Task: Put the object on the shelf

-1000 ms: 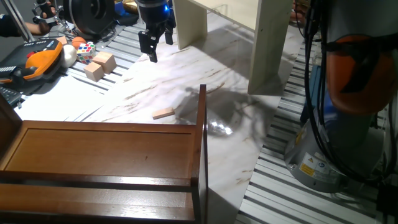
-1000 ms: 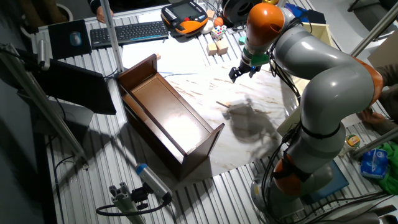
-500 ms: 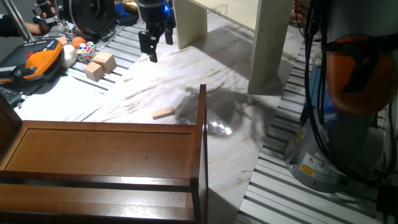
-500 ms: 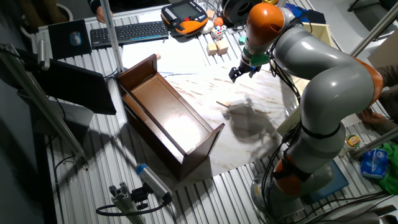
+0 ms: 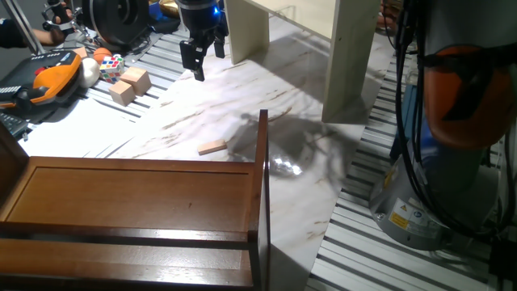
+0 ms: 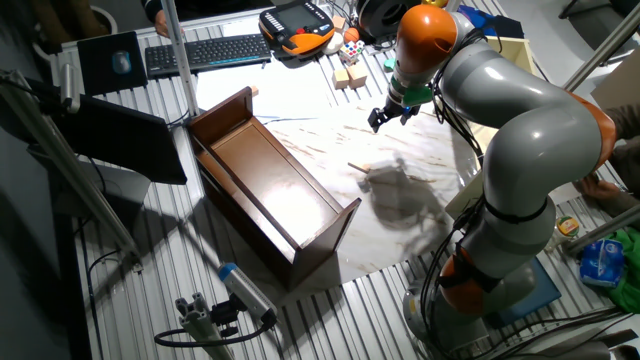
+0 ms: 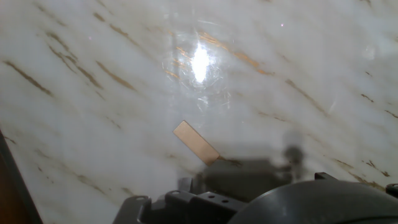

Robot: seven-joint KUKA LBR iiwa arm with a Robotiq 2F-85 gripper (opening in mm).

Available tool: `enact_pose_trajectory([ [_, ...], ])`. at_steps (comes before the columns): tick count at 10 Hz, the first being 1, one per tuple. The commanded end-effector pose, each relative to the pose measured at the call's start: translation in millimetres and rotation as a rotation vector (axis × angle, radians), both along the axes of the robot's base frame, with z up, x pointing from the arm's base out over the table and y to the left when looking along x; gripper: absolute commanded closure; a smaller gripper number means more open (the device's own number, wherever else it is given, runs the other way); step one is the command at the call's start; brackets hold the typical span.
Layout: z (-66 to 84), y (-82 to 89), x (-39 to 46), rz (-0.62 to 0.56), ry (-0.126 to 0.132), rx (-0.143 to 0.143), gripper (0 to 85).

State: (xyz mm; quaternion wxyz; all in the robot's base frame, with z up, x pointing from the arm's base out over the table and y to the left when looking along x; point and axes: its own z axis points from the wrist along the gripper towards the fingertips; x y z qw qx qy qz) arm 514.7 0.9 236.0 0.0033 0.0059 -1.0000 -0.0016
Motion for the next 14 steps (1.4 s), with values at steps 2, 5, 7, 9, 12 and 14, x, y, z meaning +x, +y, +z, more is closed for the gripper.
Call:
enact_pose_trajectory([
  [2,-0.1,-0.3,0.2,0.106,0.202,-0.012,85.0],
  [5,-0.1,-0.3,0.2,0.105,0.201,-0.012,85.0],
  [7,-0.1,-0.2,0.1,0.123,0.201,-0.01,85.0],
  [9,-0.2,-0.5,-0.1,0.153,0.202,-0.001,85.0],
  [12,-0.3,-0.2,-0.1,0.201,0.21,0.004,85.0],
  [14,-0.3,-0.2,-0.1,0.187,0.207,0.0,85.0],
])
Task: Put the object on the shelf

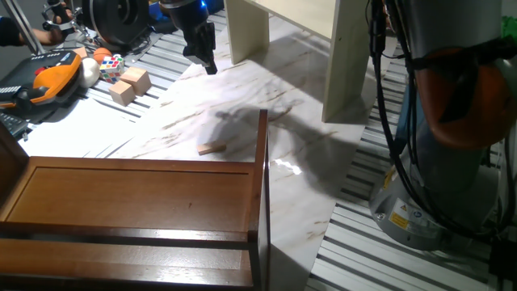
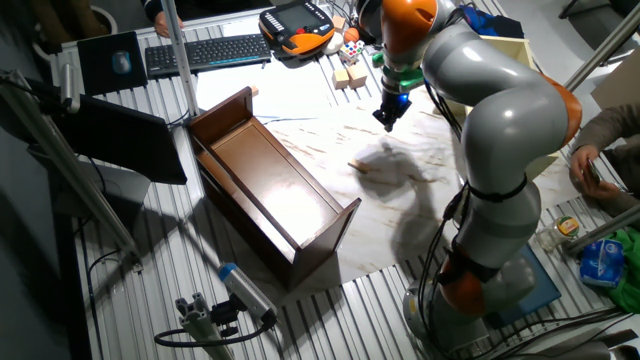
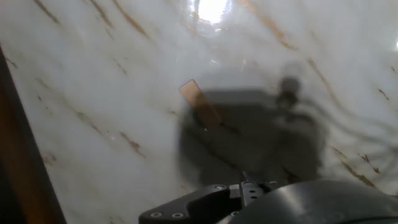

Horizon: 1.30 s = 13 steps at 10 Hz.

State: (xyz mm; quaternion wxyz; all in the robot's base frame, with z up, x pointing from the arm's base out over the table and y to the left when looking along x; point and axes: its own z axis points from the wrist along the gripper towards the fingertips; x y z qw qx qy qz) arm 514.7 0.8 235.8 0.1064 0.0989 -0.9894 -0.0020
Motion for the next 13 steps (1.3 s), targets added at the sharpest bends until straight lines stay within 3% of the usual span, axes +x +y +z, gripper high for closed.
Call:
enact_pose_trajectory([
  [1,-0.1,0.0,0.0,-0.004,0.0,-0.001,85.0],
  [5,-0.1,0.0,0.0,0.002,-0.001,0.013,85.0],
  [7,-0.1,0.0,0.0,0.012,-0.026,0.064,85.0],
  [8,-0.1,0.0,0.0,0.024,-0.047,0.055,85.0],
  [9,-0.1,0.0,0.0,0.054,-0.107,0.044,85.0],
  [10,-0.1,0.0,0.0,0.048,-0.132,0.054,85.0],
  [11,-0.1,0.0,0.0,0.065,-0.132,0.061,85.0],
  [12,-0.1,0.0,0.0,0.073,-0.111,0.086,85.0],
  [13,-0.1,0.0,0.0,0.079,-0.09,0.092,85.0],
])
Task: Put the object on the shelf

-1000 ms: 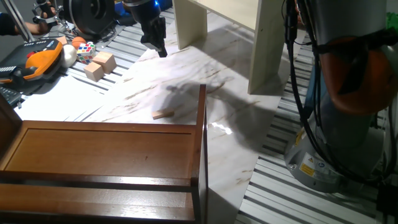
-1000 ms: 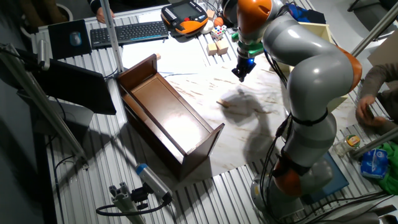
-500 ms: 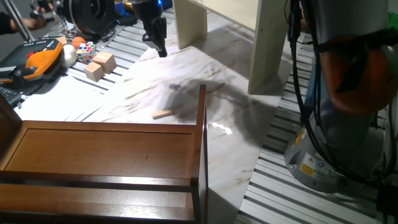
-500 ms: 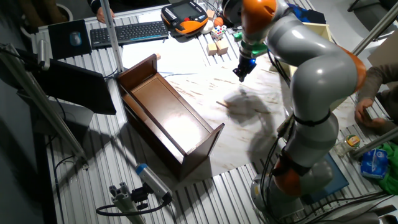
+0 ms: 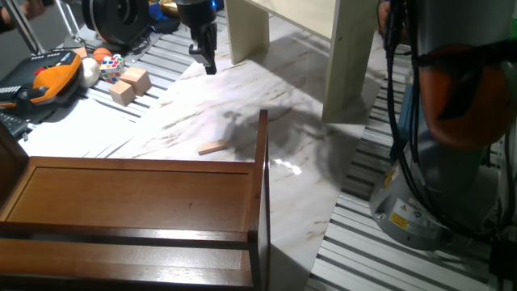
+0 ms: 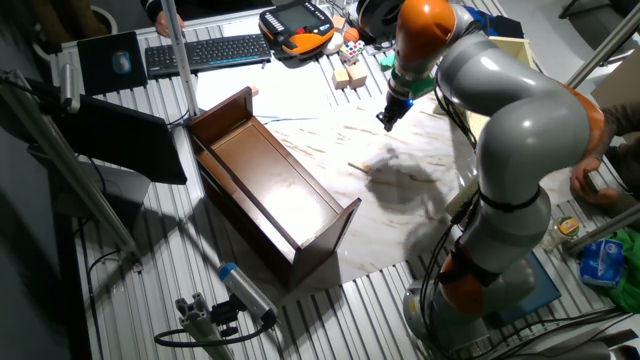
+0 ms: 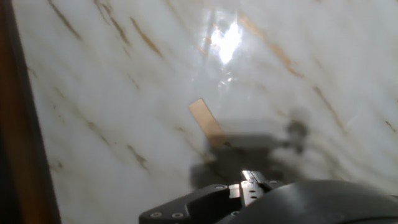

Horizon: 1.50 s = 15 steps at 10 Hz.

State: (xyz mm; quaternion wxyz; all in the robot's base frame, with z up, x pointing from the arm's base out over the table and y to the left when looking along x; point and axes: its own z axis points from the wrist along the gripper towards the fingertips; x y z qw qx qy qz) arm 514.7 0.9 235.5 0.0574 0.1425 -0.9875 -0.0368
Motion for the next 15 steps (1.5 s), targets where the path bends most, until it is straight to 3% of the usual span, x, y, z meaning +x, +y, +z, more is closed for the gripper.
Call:
enact_pose_trajectory([
  [1,0.2,-0.1,0.0,0.009,0.002,-0.014,85.0],
  [3,0.2,-0.1,0.0,0.019,0.005,0.022,85.0],
  [5,-1.0,1.2,0.4,0.043,-0.018,-0.004,85.0],
  [6,-9.0,9.3,3.5,0.04,-0.031,-0.025,68.0],
  [7,-22.2,16.7,8.4,0.042,-0.045,-0.014,34.0],
  [8,-43.1,23.2,12.9,0.062,-0.079,-0.028,34.0],
  [9,-61.1,26.6,13.3,0.063,-0.094,-0.012,34.0],
  [10,-76.6,29.7,13.6,0.065,-0.099,-0.002,34.0],
  [12,-104.0,39.0,16.5,0.055,-0.08,-0.003,34.0],
  [14,-121.2,42.8,16.6,0.054,-0.074,0.013,34.0],
  [15,-124.7,43.5,15.8,0.051,-0.086,0.012,34.0],
])
